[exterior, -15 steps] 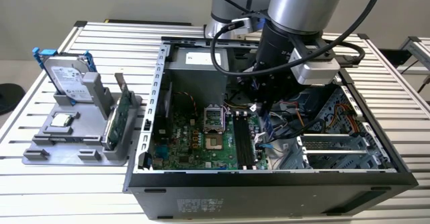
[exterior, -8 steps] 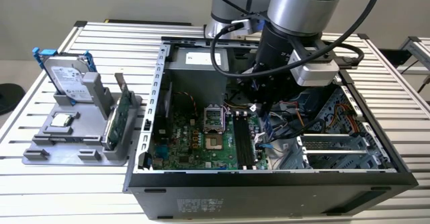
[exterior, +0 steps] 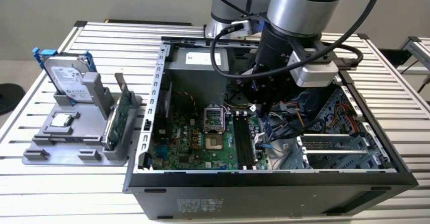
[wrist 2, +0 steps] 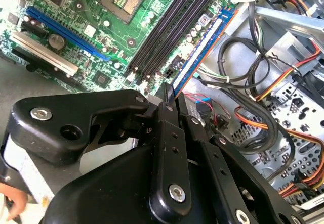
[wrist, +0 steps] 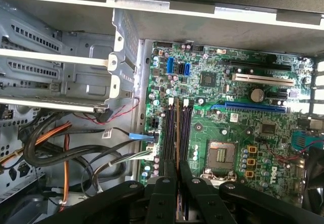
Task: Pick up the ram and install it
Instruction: 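Insert the ram into the slot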
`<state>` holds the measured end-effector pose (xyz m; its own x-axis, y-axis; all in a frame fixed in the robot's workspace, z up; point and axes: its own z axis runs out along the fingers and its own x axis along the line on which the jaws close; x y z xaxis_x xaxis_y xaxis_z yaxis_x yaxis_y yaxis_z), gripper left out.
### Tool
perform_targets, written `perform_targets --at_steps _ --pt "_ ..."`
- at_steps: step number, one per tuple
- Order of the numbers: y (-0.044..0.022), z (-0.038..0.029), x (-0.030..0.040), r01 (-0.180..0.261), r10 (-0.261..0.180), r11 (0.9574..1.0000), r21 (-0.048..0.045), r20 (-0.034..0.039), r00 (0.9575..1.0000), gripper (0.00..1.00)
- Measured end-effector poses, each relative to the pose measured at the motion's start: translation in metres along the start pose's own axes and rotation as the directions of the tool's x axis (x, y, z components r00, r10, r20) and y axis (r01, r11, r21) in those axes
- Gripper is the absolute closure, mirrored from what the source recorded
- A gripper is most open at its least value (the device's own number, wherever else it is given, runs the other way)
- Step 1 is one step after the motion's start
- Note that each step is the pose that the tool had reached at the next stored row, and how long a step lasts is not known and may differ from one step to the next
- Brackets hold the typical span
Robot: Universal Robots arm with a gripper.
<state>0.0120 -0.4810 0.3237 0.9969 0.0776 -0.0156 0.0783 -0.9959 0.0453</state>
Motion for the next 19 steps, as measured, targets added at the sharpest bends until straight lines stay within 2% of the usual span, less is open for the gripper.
perform_targets --at_steps 12,19 --pt "-0.0005 0.0065 0.0001 -0.001 0.001 1.0 0.0001 0.0 1.0 1.0" --pt "-0.0007 0.0111 0.0001 -0.034 0.034 0.9994 0.0005 0.0014 0.9994 1.0"
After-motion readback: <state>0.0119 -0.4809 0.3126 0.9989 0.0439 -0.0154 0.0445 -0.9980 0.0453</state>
